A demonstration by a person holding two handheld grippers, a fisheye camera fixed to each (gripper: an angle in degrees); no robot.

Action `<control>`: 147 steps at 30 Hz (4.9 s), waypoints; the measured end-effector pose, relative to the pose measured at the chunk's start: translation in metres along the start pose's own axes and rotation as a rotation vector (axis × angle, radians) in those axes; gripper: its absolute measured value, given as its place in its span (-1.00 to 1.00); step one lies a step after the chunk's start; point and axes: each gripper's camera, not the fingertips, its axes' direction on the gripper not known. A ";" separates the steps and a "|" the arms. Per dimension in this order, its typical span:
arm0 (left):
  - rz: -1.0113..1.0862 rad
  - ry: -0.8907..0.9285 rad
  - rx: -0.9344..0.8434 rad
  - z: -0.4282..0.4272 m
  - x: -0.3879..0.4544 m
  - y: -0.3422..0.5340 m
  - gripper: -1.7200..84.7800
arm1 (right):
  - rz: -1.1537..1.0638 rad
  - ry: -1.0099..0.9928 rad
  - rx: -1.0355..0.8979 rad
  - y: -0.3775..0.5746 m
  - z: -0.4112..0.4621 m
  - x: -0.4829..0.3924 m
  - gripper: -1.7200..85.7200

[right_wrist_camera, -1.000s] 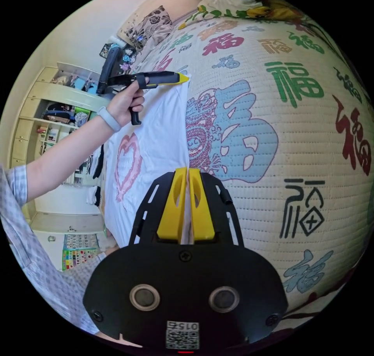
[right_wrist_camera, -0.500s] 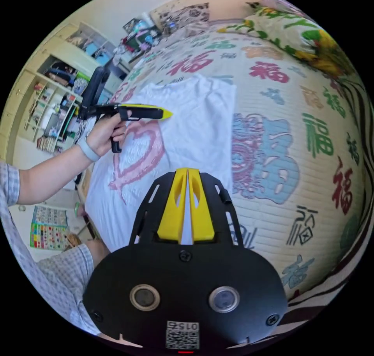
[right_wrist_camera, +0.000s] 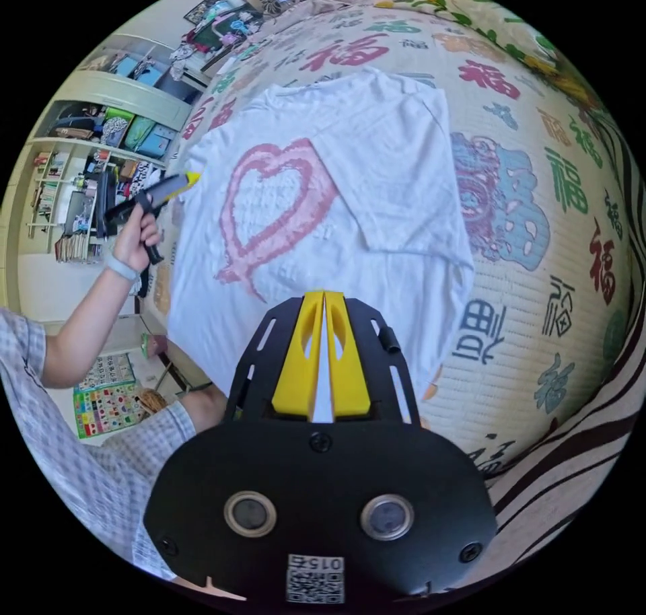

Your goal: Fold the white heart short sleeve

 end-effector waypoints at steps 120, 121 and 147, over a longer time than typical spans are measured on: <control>0.972 -0.223 -0.484 0.272 0.269 -0.139 -0.96 | -0.268 0.166 -0.237 -0.243 0.009 0.107 -0.94; 0.978 -0.224 -0.449 0.258 0.272 -0.124 -0.96 | -0.295 0.178 -0.213 -0.230 0.008 0.105 -0.95; 0.996 -0.027 -0.490 0.127 0.244 0.399 -0.98 | -0.212 -0.126 -0.239 0.196 0.168 0.080 -0.96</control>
